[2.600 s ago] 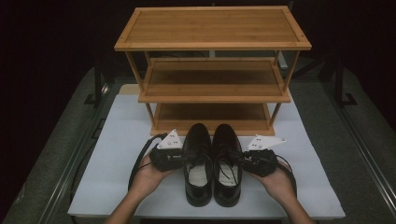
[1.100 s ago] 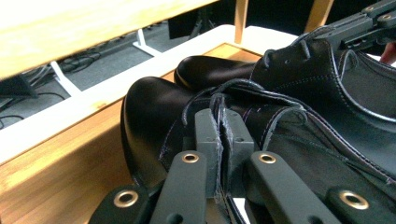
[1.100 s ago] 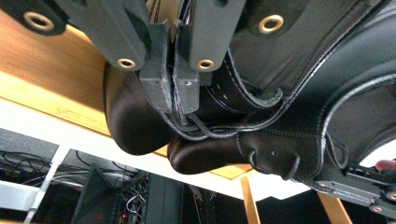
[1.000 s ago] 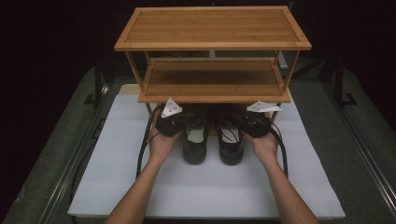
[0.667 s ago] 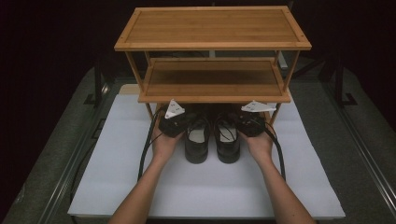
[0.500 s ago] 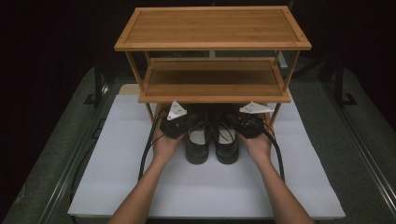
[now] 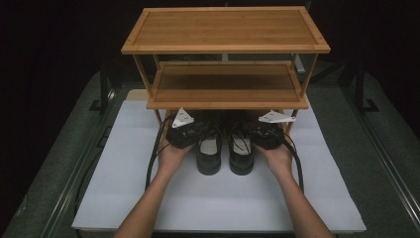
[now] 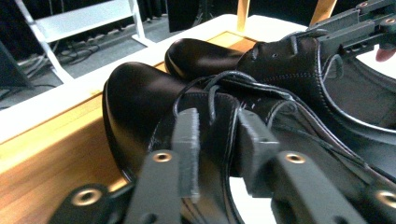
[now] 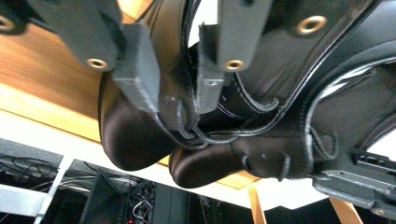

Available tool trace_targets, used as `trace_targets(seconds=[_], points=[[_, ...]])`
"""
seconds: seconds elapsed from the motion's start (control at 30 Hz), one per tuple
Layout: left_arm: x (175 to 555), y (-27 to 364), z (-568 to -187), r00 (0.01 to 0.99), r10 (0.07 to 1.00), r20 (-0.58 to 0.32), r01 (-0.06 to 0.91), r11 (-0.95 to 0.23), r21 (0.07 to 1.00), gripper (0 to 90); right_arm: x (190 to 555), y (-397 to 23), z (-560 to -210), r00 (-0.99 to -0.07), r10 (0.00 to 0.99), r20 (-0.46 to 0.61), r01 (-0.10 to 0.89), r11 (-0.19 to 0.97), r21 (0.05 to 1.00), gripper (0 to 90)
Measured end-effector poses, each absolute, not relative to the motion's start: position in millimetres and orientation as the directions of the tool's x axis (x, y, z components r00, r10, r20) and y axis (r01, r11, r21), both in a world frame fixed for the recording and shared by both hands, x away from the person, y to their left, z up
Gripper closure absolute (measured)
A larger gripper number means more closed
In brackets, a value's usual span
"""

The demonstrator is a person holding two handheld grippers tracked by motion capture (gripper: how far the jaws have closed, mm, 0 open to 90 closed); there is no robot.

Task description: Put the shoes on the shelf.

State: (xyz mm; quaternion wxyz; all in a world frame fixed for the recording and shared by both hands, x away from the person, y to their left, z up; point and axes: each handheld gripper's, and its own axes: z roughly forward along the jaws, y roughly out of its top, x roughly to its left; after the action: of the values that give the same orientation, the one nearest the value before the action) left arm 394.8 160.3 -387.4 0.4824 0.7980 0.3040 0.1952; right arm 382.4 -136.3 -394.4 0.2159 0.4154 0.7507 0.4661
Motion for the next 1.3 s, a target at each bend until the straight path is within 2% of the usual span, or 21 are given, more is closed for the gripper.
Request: trace_targets(seconds=[0.1,0.4,0.53,0.63,0.7,0.77,1.1,1.3], points=[[392.1,166.3,-381.2,0.745,0.667,-0.007,0.312,-0.339,0.887,54.9,377.4,-140.8,-388.2,-0.566,0.822,0.068,0.419,0.216,0.882,61.0],[364.2,191.3,-367.4,0.777,0.628,-0.036,0.337,-0.367,0.867,30.3,339.2,-163.1,-370.7,-0.605,0.792,0.082,0.401,0.214,0.891,48.5],[349.2,199.7,-370.0,0.787,0.615,-0.051,0.356,-0.384,0.852,18.5,322.1,-171.3,-373.6,-0.628,0.771,0.11,0.416,0.212,0.884,41.7],[339.3,205.0,-377.6,0.79,0.612,-0.044,0.358,-0.402,0.843,10.1,310.1,-176.2,-380.1,-0.639,0.762,0.105,0.427,0.238,0.872,30.5],[334.2,208.3,-385.6,0.787,0.616,-0.045,0.367,-0.408,0.836,8.1,305.7,-178.8,-386.6,-0.636,0.764,0.113,0.456,0.254,0.853,25.7],[330.7,210.4,-396.0,0.784,0.619,-0.056,0.386,-0.415,0.824,1.8,301.9,-181.2,-394.7,-0.637,0.762,0.116,0.47,0.265,0.842,24.1],[326.6,194.5,-432.6,0.793,0.609,-0.03,0.401,-0.483,0.778,1.8,302.8,-169.3,-435.1,-0.668,0.734,0.126,0.512,0.33,0.793,18.9],[329.3,180.5,-443.7,0.802,0.598,0.003,0.402,-0.542,0.738,1.8,307.2,-157.1,-446.0,-0.679,0.723,0.127,0.527,0.359,0.77,17.6]])
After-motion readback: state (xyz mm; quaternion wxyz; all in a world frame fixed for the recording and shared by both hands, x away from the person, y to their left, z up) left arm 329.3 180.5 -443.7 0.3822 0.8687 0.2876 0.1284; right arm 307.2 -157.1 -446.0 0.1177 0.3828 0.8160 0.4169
